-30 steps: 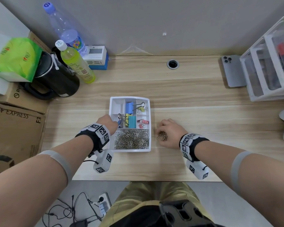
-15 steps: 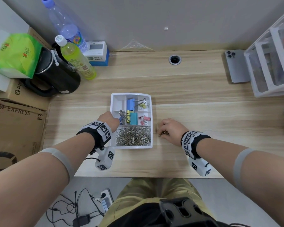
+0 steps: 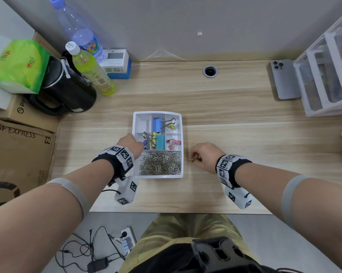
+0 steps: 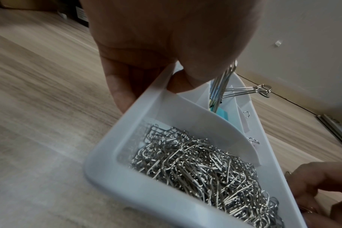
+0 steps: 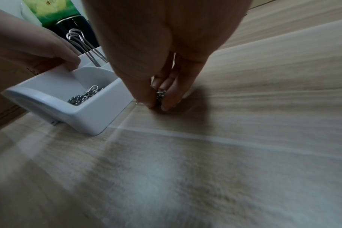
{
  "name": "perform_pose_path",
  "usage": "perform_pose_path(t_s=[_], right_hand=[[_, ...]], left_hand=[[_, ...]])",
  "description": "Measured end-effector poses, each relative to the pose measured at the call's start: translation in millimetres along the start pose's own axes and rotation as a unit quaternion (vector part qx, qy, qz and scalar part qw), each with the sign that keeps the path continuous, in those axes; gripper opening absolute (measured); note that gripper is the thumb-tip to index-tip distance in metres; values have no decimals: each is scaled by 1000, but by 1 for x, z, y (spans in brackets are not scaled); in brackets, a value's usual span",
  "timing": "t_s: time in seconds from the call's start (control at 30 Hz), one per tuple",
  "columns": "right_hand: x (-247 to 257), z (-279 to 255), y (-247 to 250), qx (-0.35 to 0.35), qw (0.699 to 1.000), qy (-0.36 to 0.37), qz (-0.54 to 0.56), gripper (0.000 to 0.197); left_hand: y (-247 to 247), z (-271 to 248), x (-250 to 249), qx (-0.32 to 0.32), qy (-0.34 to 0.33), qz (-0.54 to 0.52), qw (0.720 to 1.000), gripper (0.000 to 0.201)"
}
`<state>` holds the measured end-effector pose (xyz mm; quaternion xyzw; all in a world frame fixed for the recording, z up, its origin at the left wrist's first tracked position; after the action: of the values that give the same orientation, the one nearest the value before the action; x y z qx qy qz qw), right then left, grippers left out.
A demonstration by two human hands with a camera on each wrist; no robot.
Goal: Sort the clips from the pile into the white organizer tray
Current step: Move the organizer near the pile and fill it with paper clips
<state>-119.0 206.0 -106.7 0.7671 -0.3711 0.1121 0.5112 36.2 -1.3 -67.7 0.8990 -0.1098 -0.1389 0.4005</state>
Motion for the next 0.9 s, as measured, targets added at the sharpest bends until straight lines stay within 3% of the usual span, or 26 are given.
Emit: perform_pose_path(t_s=[0.3, 0.6, 0.73, 0.9], right_hand=[[-1, 6, 5, 36, 999, -34, 15, 30], [-3, 9, 22, 45, 986, -83, 138, 18], [9, 13, 30, 82, 979, -79, 170, 14], [40, 23, 19, 79, 964, -64, 248, 16]], left_hand=[[3, -4, -4, 2, -3, 2, 1000, 9], [4, -6, -5, 7, -3, -3, 1000, 11], [5, -7, -5, 9, -2, -1, 1000, 10], [4, -5, -4, 12, 0, -5, 1000, 15]])
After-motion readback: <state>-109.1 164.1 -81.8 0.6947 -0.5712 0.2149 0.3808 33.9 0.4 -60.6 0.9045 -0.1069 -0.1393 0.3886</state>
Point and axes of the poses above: each hand's wrist, its own z-axis towards the middle knuckle, its own y-axis out of the back of the hand, x = y × z, the point moved 7 cm from there along z, towards the middle knuckle, and after that the axes turned 1 degree about -y, right-handed, at the moved point
